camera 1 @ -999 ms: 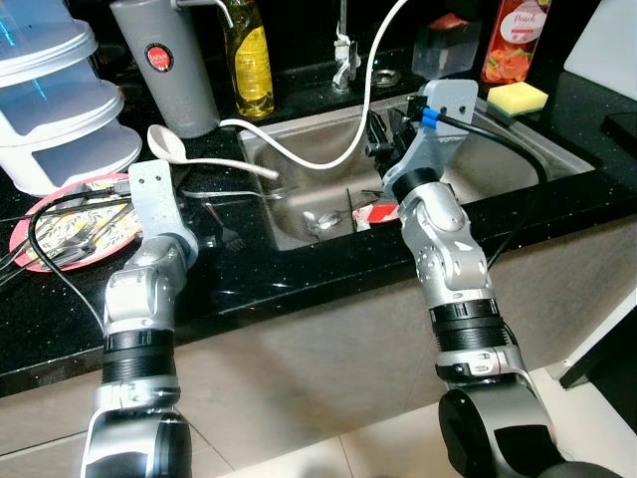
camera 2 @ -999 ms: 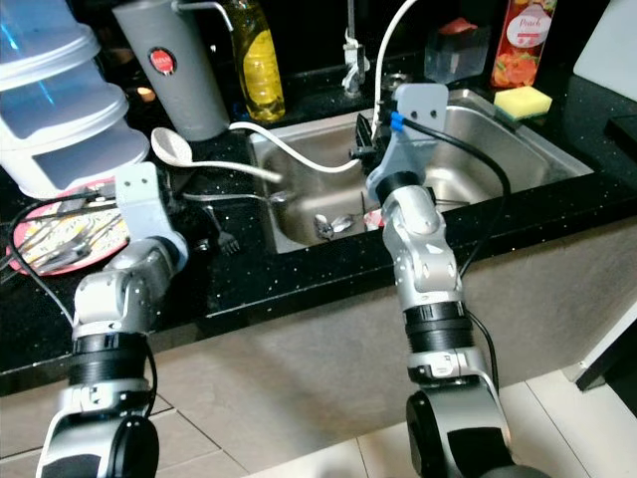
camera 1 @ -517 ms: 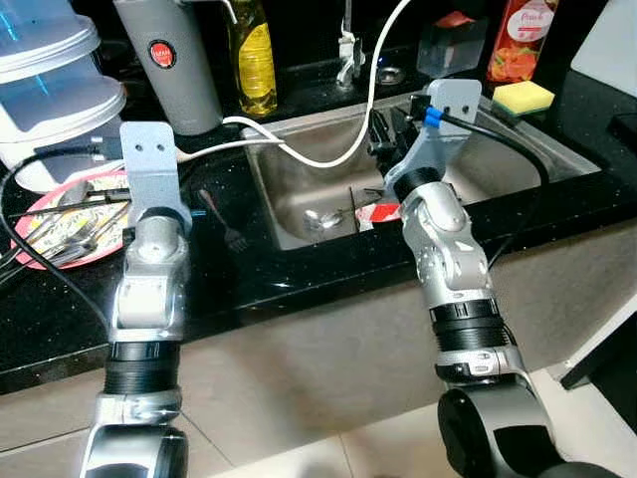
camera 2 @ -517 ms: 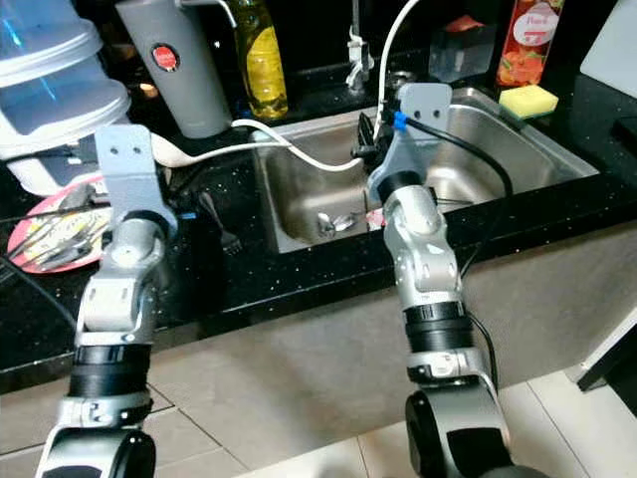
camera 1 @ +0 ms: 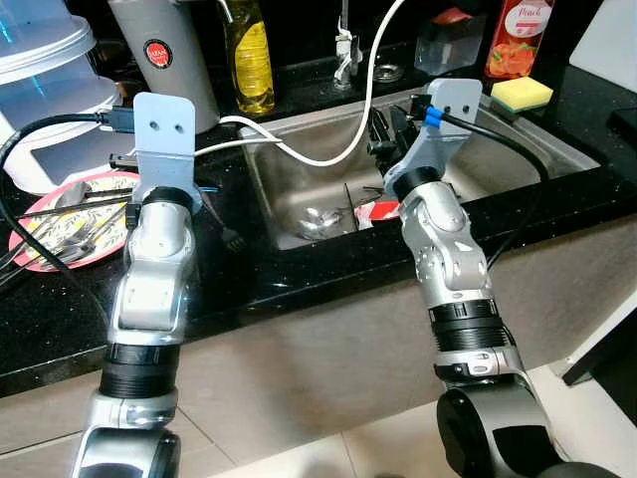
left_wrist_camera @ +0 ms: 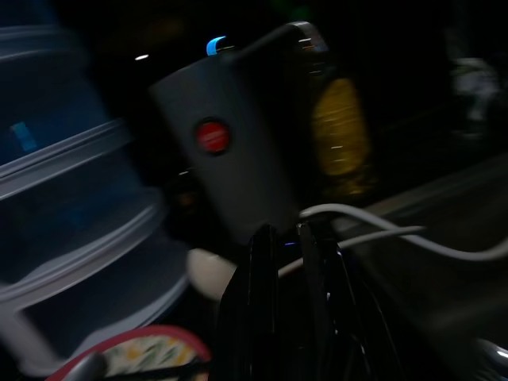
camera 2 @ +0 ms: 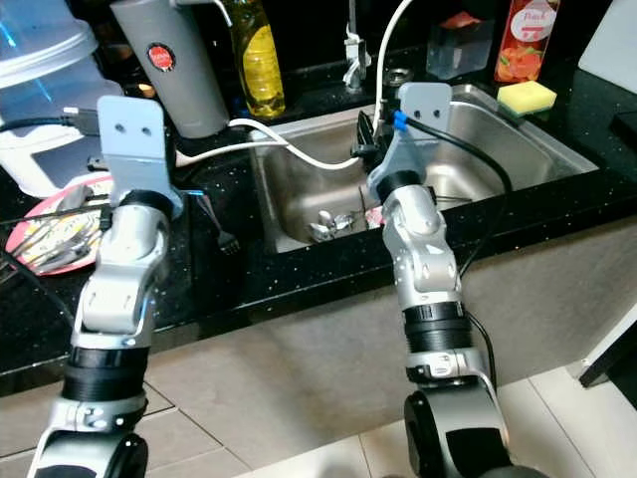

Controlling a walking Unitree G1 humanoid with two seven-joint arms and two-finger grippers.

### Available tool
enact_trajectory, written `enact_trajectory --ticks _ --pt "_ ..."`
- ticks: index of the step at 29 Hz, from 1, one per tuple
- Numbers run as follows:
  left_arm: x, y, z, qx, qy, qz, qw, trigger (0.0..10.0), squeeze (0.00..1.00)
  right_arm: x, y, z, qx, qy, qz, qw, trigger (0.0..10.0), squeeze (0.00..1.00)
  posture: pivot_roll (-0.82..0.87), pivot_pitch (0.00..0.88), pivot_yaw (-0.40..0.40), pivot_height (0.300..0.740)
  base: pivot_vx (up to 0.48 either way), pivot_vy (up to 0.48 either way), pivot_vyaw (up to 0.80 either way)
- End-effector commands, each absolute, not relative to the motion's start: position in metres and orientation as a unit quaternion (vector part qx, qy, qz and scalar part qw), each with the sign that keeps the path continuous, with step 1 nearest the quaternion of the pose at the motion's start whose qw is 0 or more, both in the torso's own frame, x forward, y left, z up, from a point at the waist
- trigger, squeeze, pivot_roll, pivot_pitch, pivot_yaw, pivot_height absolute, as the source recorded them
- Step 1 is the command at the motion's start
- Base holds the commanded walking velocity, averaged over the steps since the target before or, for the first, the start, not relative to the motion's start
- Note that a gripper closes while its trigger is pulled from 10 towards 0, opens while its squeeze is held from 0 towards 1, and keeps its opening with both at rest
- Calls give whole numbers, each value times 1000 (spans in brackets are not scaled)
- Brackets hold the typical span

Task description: Kitchen organization

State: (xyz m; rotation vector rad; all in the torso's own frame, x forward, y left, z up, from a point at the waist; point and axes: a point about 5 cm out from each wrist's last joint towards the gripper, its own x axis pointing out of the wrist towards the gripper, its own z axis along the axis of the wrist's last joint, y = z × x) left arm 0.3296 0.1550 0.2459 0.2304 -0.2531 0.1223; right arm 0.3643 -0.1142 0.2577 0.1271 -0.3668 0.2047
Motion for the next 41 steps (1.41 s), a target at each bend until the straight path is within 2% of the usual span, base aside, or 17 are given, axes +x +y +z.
enact_trajectory --ticks 1,4,5,6,7,8,15,20,32,37,40,41 --pt "331 157 247 129 -129 50 982 10000 0 362 -111 259 62 -188 107 974 10000 0 -42 0 137 740 0 0 0" --pt "333 152 245 123 -116 25 985 10000 0 362 -111 259 62 -190 107 974 10000 0 -48 0 142 740 0 0 0" --pt "336 151 237 121 -73 9 990 10000 0 360 -111 261 62 -197 110 972 10000 0 -53 0 154 740 0 0 0" --pt "336 151 237 121 -73 9 990 10000 0 360 -111 261 62 -197 110 972 10000 0 -53 0 154 740 0 0 0" --pt "338 155 232 109 -45 21 993 10000 0 359 -111 262 62 -200 111 971 10000 0 -53 0 154 740 0 0 0" --pt "342 174 220 60 16 79 995 10000 0 357 -112 262 63 -203 113 971 10000 0 -53 0 157 740 0 0 0" --pt "340 205 185 -29 126 168 977 10000 0 356 -112 260 62 -201 112 971 10000 0 -55 0 157 740 0 0 0" --pt "340 205 168 -97 168 161 968 10000 0 357 -112 260 62 -200 113 971 10000 0 -50 0 152 740 0 0 0" --pt "338 207 137 -162 241 197 937 10000 0 355 -110 259 62 -195 120 971 10000 0 -47 0 139 740 0 0 0" --pt "345 199 124 -178 271 146 935 10000 0 353 -116 257 61 -192 107 974 10000 0 -70 0 158 740 0 0 0" --pt "356 182 126 -185 272 63 942 10000 0 351 -118 256 60 -192 100 974 10000 0 -92 0 170 740 0 0 0" --pt "356 182 126 -185 272 63 942 10000 0 351 -118 256 60 -192 100 974 10000 0 -92 0 170 740 0 0 0"
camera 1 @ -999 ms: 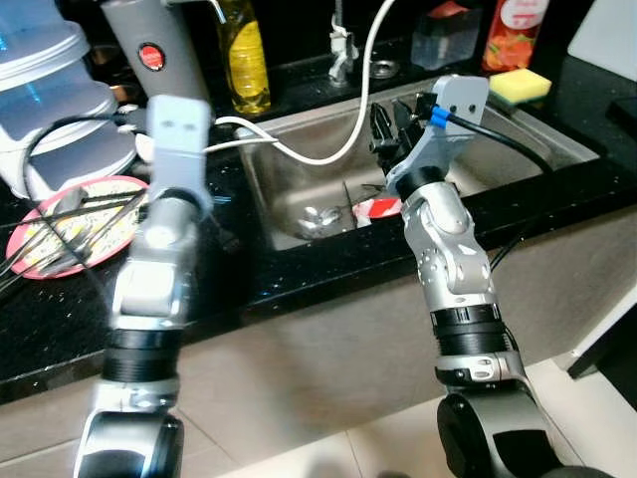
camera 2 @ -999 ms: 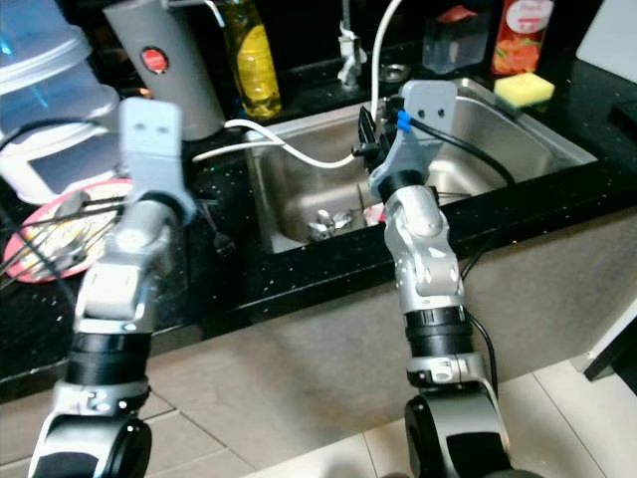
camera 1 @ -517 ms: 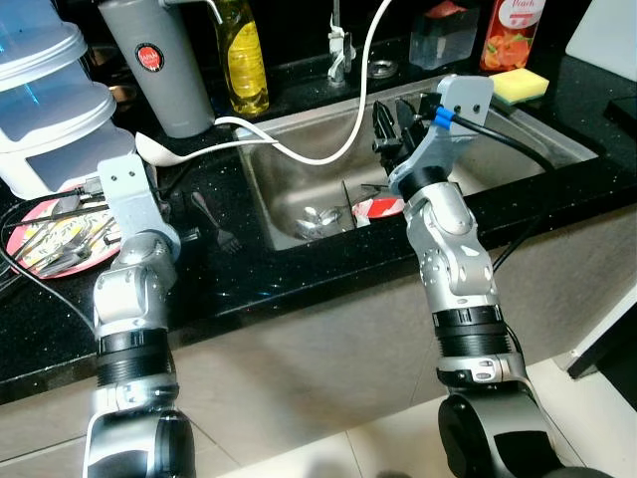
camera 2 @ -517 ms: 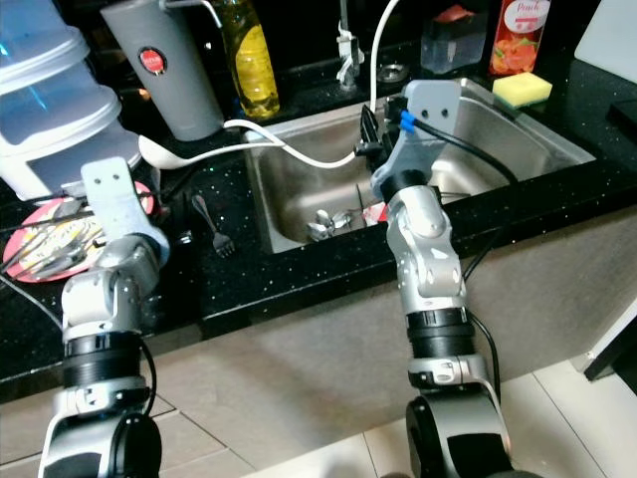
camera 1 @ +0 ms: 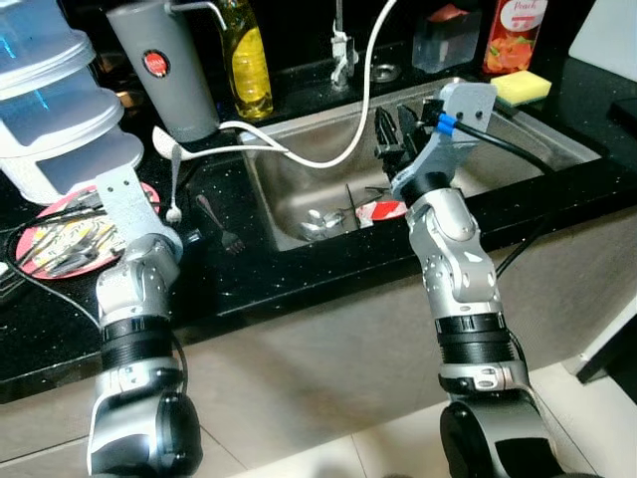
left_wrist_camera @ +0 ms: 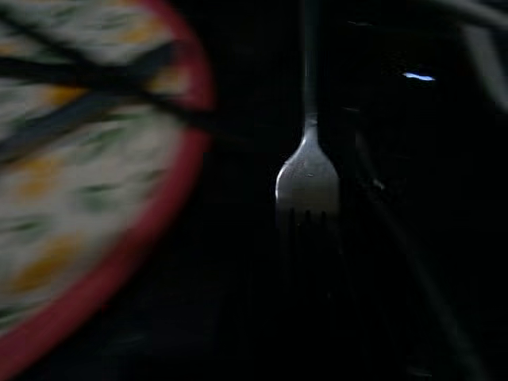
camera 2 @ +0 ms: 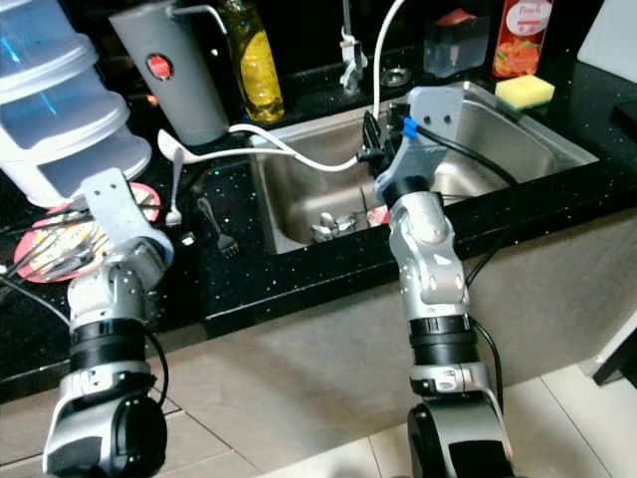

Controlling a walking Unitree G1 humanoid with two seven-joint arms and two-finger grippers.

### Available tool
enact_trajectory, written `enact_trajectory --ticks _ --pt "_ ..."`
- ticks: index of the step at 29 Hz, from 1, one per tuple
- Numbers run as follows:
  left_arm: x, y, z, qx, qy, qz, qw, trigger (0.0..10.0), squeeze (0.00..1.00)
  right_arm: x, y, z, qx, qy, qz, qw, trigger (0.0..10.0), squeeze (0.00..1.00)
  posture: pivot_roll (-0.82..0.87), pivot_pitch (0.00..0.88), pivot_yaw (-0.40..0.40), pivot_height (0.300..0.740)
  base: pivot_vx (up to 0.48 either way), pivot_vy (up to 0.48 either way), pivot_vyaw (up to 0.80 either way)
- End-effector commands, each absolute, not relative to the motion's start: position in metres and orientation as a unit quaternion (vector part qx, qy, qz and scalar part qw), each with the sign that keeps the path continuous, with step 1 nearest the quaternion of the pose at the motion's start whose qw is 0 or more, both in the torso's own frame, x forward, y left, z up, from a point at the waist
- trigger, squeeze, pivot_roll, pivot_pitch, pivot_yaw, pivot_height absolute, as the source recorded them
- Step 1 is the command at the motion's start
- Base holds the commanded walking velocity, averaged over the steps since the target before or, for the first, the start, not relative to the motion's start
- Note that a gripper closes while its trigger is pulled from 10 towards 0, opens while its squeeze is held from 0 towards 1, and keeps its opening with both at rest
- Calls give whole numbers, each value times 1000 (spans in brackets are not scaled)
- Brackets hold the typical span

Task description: Kitchen organization

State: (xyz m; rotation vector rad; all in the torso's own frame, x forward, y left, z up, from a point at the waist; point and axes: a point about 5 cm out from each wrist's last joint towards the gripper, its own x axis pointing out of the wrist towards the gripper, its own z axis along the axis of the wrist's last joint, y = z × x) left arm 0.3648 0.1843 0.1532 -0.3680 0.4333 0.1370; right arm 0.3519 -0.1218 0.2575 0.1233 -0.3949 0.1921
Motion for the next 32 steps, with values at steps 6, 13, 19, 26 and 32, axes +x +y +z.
enact_trajectory --ticks 6,13,19,26,32 --pt "370 159 134 -178 264 -11 948 10000 0 348 -122 256 57 -191 92 976 10000 0 -112 9 180 740 0 0 0" --pt "383 129 146 -150 245 -112 951 10000 0 346 -123 255 56 -188 89 976 10000 0 -121 10 178 740 0 0 0" --pt "390 108 165 -156 206 -172 951 10000 0 347 -122 256 56 -188 91 976 10000 0 -121 1 171 740 0 0 0" --pt "393 107 204 -177 87 -215 956 10000 0 347 -120 258 57 -191 94 975 10000 0 -114 0 169 740 0 0 0" --pt "384 121 241 -170 -19 -228 958 10000 0 346 -118 259 59 -192 101 974 10000 0 -106 1 165 740 0 0 0"
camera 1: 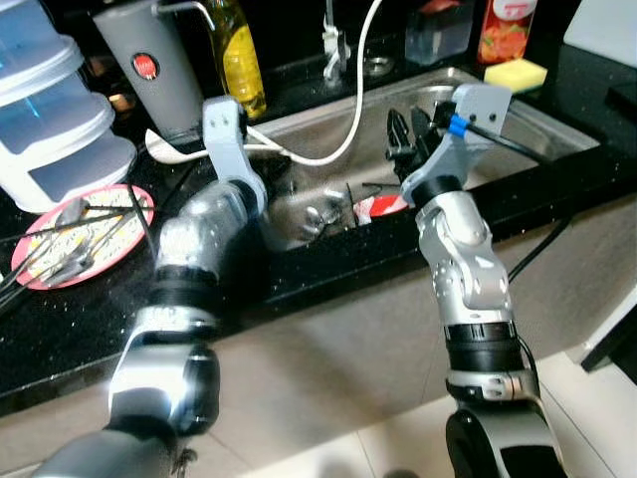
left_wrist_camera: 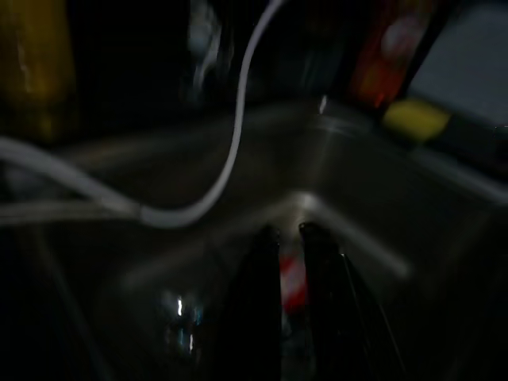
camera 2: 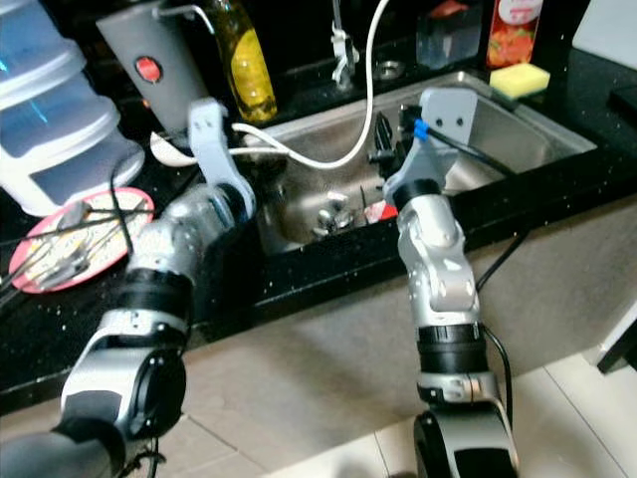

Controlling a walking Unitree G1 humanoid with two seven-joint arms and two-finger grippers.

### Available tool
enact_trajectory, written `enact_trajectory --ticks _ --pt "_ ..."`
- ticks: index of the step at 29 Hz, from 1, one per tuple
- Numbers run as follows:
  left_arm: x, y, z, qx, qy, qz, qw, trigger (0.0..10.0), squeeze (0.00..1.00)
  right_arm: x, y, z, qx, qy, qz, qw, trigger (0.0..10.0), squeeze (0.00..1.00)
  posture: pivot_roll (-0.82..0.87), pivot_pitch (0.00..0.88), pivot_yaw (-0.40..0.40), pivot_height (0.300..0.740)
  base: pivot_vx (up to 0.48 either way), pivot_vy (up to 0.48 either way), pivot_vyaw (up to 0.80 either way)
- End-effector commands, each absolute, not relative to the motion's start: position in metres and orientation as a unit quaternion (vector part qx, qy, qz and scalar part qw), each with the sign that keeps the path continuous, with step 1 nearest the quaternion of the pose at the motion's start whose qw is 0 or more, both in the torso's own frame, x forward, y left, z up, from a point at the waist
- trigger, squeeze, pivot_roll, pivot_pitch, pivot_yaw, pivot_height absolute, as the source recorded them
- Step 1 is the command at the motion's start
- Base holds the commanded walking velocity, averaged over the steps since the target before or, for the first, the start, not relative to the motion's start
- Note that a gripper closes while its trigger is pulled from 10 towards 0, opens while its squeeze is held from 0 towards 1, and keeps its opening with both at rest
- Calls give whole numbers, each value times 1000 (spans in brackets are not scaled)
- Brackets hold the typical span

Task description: Kitchen organization

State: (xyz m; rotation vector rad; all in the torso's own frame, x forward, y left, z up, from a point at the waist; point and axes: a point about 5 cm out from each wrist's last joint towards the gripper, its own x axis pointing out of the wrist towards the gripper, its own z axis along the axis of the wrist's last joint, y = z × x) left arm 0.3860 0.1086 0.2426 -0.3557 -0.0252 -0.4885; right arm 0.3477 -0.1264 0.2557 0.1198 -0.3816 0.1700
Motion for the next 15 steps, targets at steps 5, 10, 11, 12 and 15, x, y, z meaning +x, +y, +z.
enact_trajectory --ticks 5,10,11,12,15 --pt "379 135 247 -88 -35 -182 979 10000 0 345 -114 261 64 -200 115 971 10000 0 -96 0 163 740 0 0 0" --pt "377 167 237 34 4 -34 999 10000 0 341 -105 267 71 -213 159 962 10000 0 -78 0 158 740 0 0 0" --pt "374 178 235 41 15 11 999 10000 0 339 -99 268 66 -212 188 957 10000 0 -75 0 159 740 0 0 0" --pt "374 178 235 41 15 11 999 10000 0 339 -99 268 66 -212 188 957 10000 0 -75 0 159 740 0 0 0" --pt "358 203 231 51 35 92 994 10000 0 330 -76 264 -1 -188 302 935 10000 0 -63 0 158 740 0 0 0"
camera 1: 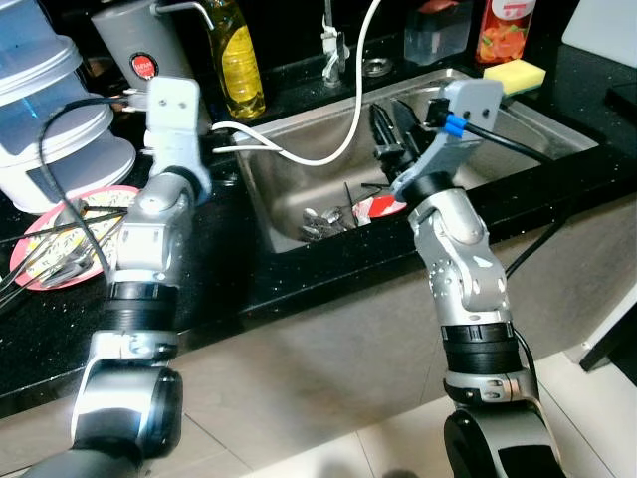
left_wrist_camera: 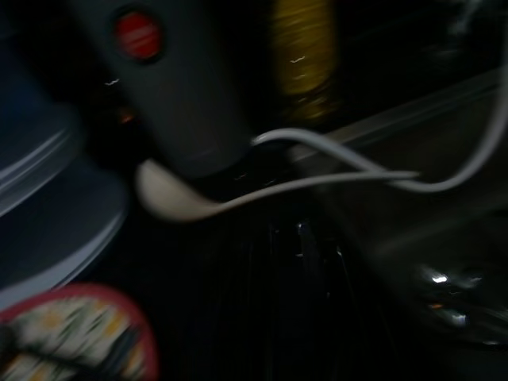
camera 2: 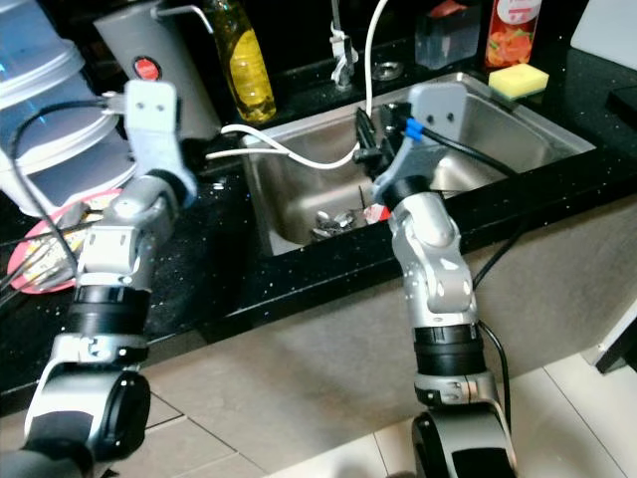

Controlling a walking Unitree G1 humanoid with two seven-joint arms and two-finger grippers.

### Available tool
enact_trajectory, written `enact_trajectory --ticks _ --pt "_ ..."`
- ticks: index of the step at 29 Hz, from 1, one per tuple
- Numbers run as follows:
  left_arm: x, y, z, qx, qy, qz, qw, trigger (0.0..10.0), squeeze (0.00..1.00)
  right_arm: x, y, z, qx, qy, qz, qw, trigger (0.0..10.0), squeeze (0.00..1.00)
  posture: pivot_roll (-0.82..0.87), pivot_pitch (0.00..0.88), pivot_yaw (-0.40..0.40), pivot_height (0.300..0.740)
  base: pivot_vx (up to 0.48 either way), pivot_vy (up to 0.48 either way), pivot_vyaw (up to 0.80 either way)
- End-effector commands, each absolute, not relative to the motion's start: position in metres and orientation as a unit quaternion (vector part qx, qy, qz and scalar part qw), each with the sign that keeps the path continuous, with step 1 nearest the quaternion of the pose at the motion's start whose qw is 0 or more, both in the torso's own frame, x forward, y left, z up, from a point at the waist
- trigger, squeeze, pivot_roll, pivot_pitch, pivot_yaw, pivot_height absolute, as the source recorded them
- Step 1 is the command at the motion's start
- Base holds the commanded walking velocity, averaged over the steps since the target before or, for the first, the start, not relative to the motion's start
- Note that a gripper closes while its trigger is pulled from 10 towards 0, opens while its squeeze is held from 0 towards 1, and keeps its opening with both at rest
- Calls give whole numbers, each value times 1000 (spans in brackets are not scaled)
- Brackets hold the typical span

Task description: Kitchen organization

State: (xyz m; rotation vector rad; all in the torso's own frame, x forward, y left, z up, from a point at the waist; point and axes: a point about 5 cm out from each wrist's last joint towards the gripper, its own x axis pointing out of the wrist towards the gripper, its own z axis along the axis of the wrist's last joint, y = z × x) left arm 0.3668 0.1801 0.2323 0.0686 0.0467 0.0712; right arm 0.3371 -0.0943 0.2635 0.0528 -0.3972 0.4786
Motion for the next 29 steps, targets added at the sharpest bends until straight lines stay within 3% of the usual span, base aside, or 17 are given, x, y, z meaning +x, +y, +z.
enact_trajectory --ticks 1,4,7,14,16,19,20,21,22,29 --pt "358 203 231 51 35 92 994 10000 0 330 -76 264 -1 -188 302 935 10000 0 -63 0 158 740 0 0 0" --pt "354 210 229 52 41 116 991 10000 0 325 -69 263 -13 -184 335 924 10000 0 -63 0 158 740 0 0 0" --pt "339 243 215 29 82 217 972 10000 0 309 -53 258 -21 -170 429 887 10000 0 -55 0 159 740 0 0 0" --pt "327 266 212 36 94 267 958 10000 0 309 -48 255 -13 -163 432 887 10000 0 -45 0 161 740 0 0 0" --pt "317 294 207 0 125 329 936 10000 0 308 -45 254 -9 -161 438 884 10000 0 -36 0 160 740 0 0 0" --pt "312 307 199 -25 157 340 927 10000 0 310 -46 253 -11 -159 427 890 10000 0 -36 0 161 740 0 0 0" --pt "310 309 196 -11 166 336 927 10000 263 312 -48 254 -12 -158 418 895 10000 0 -37 0 162 740 0 0 0" --pt "310 309 196 -11 166 336 927 10000 263 312 -48 254 -12 -158 418 895 10000 0 -37 0 162 740 0 0 0" --pt "308 309 193 20 173 335 926 10000 1000 313 -51 254 -11 -157 411 898 10000 0 -40 0 165 740 0 0 0" --pt "297 296 183 29 182 325 927 10000 1000 315 -57 255 -8 -155 398 904 10000 0 -32 1 163 740 0 0 0"
